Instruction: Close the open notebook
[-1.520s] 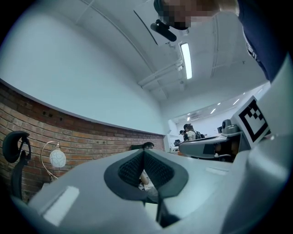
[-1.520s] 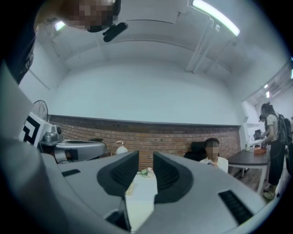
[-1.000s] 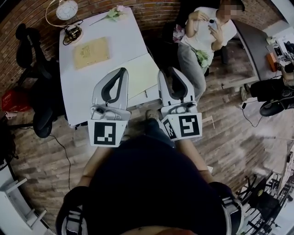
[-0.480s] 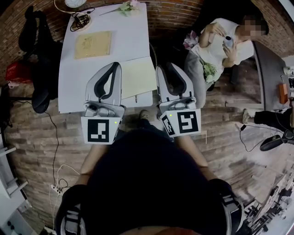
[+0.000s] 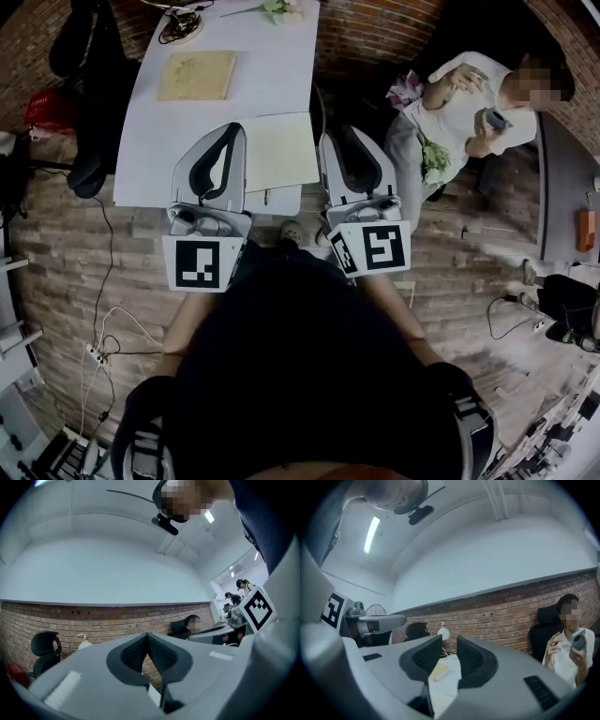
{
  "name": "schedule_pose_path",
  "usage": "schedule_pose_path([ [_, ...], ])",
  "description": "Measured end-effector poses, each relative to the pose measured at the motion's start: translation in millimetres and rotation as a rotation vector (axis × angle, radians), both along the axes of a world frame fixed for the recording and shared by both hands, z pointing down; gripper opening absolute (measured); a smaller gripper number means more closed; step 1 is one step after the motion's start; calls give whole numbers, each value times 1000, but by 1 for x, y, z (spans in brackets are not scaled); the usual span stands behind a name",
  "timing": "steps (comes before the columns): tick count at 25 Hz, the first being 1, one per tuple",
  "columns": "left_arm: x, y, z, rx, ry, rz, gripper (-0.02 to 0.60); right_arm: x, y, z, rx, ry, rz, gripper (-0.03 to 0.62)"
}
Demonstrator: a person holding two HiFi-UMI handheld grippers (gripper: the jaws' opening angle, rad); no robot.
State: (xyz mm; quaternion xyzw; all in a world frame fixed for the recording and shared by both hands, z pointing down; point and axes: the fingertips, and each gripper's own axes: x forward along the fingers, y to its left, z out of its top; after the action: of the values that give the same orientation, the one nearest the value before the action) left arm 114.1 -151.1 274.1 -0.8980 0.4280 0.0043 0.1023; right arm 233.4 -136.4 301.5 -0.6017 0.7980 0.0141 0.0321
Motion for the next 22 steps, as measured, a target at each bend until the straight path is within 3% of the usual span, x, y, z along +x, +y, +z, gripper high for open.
schedule_pose_path([
  [5, 7, 3, 7, -1, -19, 2, -5, 3, 4, 9, -9, 4, -17, 87],
  [22, 32, 2, 66, -130, -75, 79, -5, 15, 10, 62, -83, 35, 19, 87],
])
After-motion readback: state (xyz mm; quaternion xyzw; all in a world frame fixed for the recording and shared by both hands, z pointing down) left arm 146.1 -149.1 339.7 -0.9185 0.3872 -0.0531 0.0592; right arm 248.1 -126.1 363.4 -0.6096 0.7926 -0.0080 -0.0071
